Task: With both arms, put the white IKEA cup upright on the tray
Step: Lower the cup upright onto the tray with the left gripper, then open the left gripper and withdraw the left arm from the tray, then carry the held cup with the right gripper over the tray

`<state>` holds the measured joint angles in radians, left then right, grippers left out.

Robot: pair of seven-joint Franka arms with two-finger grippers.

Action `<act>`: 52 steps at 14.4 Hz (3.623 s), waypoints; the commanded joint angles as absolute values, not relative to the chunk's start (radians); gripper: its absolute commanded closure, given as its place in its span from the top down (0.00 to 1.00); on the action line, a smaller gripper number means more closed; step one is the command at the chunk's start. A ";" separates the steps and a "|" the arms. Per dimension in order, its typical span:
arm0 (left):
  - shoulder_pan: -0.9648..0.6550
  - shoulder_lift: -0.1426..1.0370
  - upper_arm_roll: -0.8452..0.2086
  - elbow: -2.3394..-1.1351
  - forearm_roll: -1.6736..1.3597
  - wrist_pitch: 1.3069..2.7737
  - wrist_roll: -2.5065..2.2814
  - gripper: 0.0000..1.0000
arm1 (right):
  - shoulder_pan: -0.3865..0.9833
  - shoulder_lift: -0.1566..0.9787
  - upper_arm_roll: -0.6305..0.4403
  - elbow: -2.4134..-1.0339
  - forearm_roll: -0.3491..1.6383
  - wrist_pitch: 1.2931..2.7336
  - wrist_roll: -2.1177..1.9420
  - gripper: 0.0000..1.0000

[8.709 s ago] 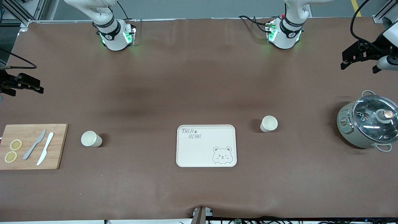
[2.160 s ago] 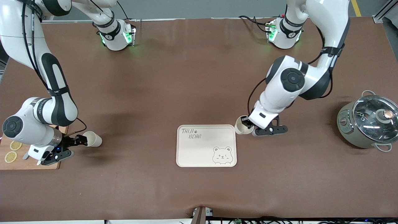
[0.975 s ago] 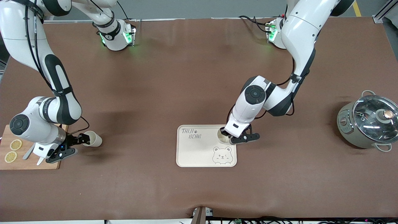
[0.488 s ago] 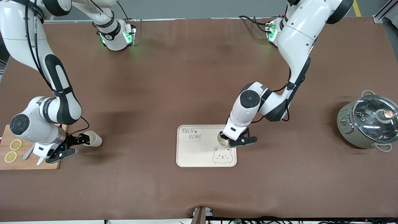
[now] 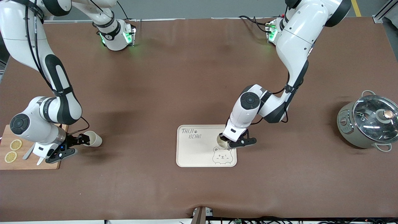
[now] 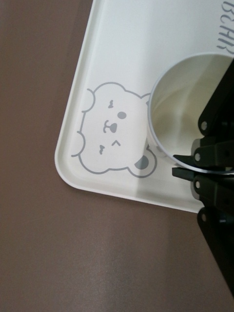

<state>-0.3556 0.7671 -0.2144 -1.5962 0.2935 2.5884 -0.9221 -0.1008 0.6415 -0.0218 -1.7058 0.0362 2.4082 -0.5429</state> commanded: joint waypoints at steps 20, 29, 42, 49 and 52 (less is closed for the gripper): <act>-0.385 0.618 -0.183 -1.571 0.354 2.357 -1.069 1.00 | -0.077 0.634 -0.020 -1.712 0.044 2.399 -0.557 0.47; -0.177 0.457 -0.192 -1.569 0.143 2.131 -0.619 1.00 | -0.077 0.627 -0.020 -1.709 0.044 2.384 -0.558 0.09; 0.127 0.322 -0.238 -1.571 0.026 1.970 -0.190 1.00 | -0.045 0.612 -0.014 -1.590 0.058 2.173 -0.494 0.00; -0.024 0.124 -0.058 -1.571 -0.092 1.708 -0.169 1.00 | 0.086 0.592 0.027 -1.347 0.122 1.916 -0.045 0.00; -0.054 0.062 -0.058 -1.569 -0.092 1.675 -0.175 1.00 | 0.176 0.603 0.031 -1.273 0.135 1.899 0.177 0.00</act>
